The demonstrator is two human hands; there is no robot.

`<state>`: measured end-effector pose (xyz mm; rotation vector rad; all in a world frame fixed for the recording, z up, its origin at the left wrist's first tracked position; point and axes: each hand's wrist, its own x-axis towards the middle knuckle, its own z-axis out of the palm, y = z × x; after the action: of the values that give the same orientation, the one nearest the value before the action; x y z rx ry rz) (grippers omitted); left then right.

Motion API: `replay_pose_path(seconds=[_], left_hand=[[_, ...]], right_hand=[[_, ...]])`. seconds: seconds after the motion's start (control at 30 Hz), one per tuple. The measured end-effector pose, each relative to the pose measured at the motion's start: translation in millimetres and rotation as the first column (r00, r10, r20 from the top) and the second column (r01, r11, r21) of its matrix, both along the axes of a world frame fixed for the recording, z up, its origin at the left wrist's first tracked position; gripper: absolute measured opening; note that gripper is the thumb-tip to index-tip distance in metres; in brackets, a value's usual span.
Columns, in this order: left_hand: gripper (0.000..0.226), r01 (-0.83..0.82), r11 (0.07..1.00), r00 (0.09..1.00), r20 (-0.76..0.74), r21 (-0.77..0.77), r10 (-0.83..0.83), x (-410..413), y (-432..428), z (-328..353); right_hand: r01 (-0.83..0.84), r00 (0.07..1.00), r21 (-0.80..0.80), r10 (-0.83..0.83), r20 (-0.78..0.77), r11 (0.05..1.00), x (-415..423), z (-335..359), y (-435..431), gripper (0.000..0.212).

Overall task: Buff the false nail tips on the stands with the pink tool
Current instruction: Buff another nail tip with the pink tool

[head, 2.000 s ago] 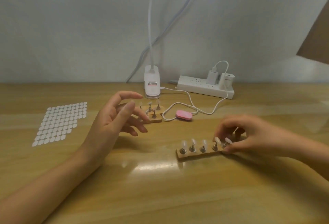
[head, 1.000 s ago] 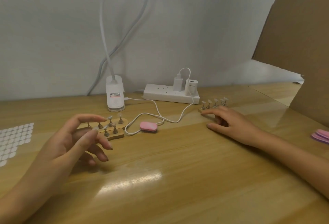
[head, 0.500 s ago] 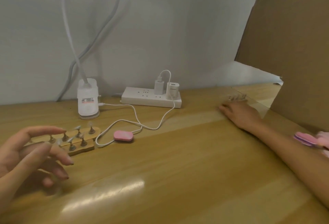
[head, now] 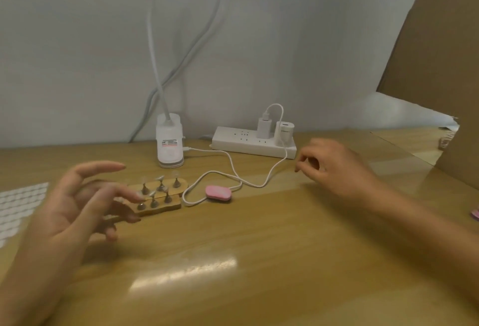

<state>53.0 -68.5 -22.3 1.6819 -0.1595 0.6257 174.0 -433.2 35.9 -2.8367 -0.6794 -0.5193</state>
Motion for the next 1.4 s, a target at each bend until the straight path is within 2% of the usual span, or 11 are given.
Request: replay_pose_path(seconds=[0.1, 0.17, 0.23, 0.3, 0.5, 0.7, 0.77, 0.87, 1.0, 1.23, 1.4], left_hand=[[0.058, -0.185, 0.950, 0.971, 0.198, 0.250, 0.137, -7.4, 10.6, 10.9], [0.076, -0.292, 0.827, 0.953, 0.222, 0.480, 0.208, -9.3, 18.5, 20.3], [0.091, -0.303, 0.663, 0.950, 0.167, 0.684, 0.262, -7.8, 26.1, 23.6], [0.102, -0.211, 0.622, 0.948, 0.002, 0.754, 0.319, -7.5, 28.9, 23.5], [0.086, -0.088, 0.719, 0.944, -0.174, 0.689, 0.281, -5.3, 36.8, 16.5], [0.096, -0.015, 0.781, 0.951, -0.232, 0.625, 0.204, -0.2, 41.5, 20.4], [0.105, 0.073, 0.792, 0.941, -0.305, 0.606, 0.147, 0.5, 45.8, 27.9], [0.108, 0.208, 0.742, 0.939, -0.341, 0.637, 0.030, -5.5, 51.2, 38.6], [0.100, 0.390, 0.714, 0.906, -0.380, 0.581, -0.185, -15.7, 39.5, 41.3], [0.065, 0.549, 0.643, 0.827, -0.458, 0.534, -0.326, -23.7, 18.3, 33.2], [0.037, 0.468, 0.697, 0.881, -0.356, 0.543, -0.313, -26.3, 13.2, 28.6]], right_hand=[[-0.329, 0.943, 0.097, 0.332, -0.019, 0.939, -25.5, 1.3, 48.1, 0.012], [-0.420, 0.905, 0.089, 0.424, -0.041, 0.903, -31.5, -7.1, 75.0, 0.016], [-0.435, 0.894, 0.136, 0.445, -0.048, 0.890, -31.1, -17.4, 94.3, 0.023], [-0.417, 0.897, 0.151, 0.433, -0.092, 0.896, -26.1, -25.9, 106.6, 0.035], [-0.426, 0.903, 0.004, 0.425, -0.053, 0.905, -11.8, -34.6, 119.6, 0.030], [-0.391, 0.888, 0.316, 0.445, -0.119, 0.865, -20.0, -25.8, 130.6, 0.031], [-0.289, 0.832, 0.548, 0.489, -0.261, 0.785, -23.4, -21.4, 136.0, 0.033], [-0.046, 0.679, 0.831, 0.628, -0.382, 0.555, -27.1, -20.4, 141.9, 0.038], [0.167, 0.546, 0.909, 0.732, -0.408, 0.382, -32.5, -28.9, 142.6, 0.037], [0.127, 0.505, 0.922, 0.776, -0.377, 0.365, -35.6, -32.2, 138.2, 0.037], [0.029, 0.505, 0.923, 0.791, -0.344, 0.383, -40.1, -35.2, 138.1, 0.034]])
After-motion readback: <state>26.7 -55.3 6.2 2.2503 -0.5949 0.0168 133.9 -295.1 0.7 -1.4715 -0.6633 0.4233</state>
